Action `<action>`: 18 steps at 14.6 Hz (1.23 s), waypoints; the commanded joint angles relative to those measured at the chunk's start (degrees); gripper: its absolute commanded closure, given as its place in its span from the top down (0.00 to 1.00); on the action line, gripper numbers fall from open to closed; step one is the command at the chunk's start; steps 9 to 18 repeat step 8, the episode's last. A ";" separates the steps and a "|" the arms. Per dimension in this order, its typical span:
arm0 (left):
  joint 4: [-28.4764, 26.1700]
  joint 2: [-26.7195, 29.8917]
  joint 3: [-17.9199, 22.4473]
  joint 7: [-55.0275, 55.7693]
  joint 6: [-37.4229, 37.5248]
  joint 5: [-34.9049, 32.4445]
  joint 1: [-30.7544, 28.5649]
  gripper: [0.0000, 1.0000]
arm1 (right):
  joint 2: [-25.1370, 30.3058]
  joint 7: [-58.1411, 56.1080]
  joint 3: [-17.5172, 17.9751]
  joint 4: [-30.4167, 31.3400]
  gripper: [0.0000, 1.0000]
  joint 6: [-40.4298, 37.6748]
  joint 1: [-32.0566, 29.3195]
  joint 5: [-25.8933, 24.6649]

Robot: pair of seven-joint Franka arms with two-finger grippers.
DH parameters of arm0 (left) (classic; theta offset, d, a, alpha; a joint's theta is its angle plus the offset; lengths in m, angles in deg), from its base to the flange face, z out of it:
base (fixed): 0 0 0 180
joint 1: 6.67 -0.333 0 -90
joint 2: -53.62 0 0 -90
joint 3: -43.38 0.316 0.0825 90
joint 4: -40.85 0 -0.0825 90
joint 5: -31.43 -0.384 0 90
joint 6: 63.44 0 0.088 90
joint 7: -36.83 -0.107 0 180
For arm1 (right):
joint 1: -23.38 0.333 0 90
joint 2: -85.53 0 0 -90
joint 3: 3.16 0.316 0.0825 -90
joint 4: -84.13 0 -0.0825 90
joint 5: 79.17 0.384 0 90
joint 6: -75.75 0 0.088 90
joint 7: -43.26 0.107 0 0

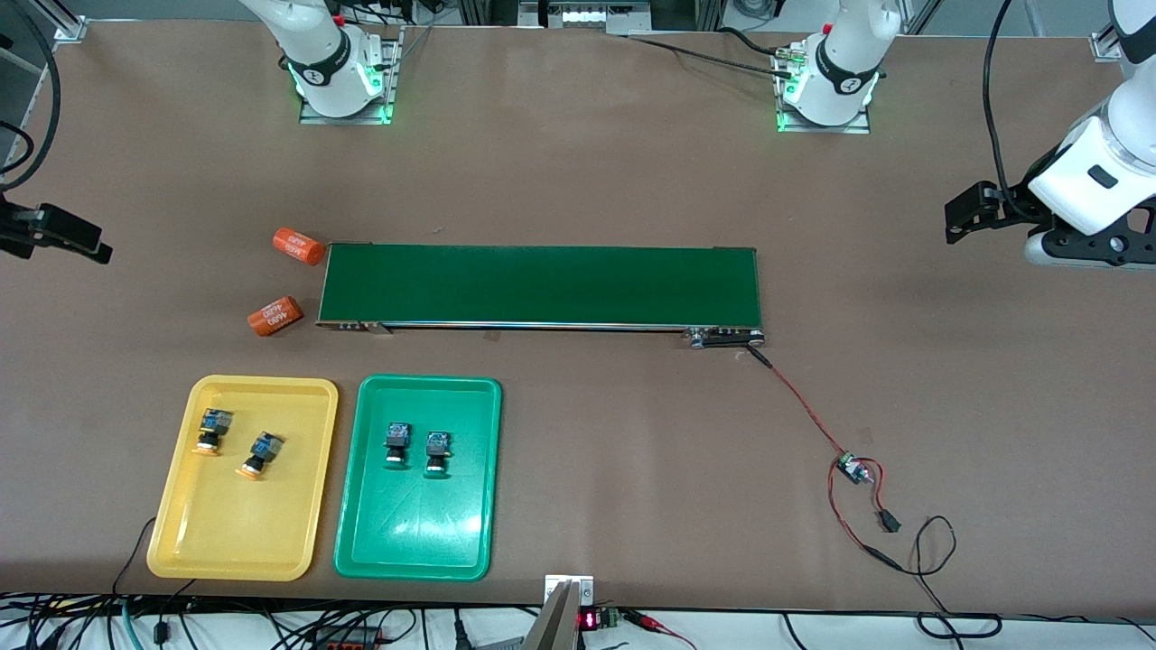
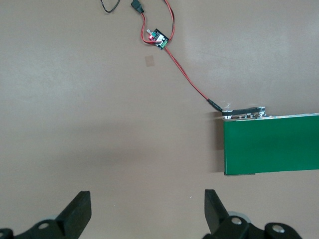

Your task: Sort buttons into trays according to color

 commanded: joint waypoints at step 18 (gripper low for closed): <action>1.17 0.03 -0.16 -0.62 1.41 -0.84 0.09 1.00 | 3.66 1.13 0.76 3.31 1.00 -1.80 -0.64 -1.04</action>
